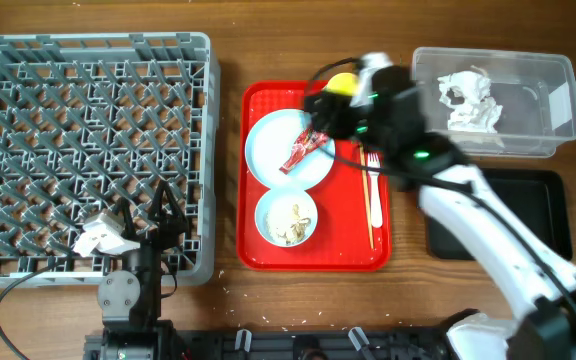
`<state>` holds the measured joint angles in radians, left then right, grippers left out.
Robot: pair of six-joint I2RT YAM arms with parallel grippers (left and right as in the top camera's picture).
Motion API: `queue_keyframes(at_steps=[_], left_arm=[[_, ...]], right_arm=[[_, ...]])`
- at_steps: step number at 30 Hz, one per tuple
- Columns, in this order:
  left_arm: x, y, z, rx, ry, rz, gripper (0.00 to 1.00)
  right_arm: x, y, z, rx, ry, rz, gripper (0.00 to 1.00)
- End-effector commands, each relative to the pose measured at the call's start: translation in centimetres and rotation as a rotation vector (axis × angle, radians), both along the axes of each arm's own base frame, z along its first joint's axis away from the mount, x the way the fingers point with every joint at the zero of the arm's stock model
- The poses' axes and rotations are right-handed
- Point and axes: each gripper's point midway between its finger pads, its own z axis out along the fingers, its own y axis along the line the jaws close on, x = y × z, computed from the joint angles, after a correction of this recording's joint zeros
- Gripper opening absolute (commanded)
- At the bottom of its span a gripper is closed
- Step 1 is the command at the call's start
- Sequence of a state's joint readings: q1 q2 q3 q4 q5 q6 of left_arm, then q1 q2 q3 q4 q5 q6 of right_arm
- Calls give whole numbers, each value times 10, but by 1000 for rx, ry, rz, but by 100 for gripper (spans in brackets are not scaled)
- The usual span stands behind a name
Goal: Sort waste into correct bins and load items into the dishwasher rack
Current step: 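Grasp the red wrapper with the right gripper and drop it in the clear bin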
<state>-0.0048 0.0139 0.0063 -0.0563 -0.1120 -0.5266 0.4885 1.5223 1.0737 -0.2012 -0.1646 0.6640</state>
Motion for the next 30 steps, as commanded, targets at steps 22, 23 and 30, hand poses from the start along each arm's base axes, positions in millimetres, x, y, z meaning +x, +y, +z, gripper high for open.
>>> queue_keyframes(at_steps=[22,23,30], left_arm=[[-1,2,1,-1,-4,13,100],[-1,2,1,-1,-4,13,100],[-1,2,1,-1,-4,13,100]], right_arm=[[-7,7,-166,-50,388,-409,43],[-6,7,-166,-53,385,-412,38],[-6,-5,-182,-112,382,-455,35]])
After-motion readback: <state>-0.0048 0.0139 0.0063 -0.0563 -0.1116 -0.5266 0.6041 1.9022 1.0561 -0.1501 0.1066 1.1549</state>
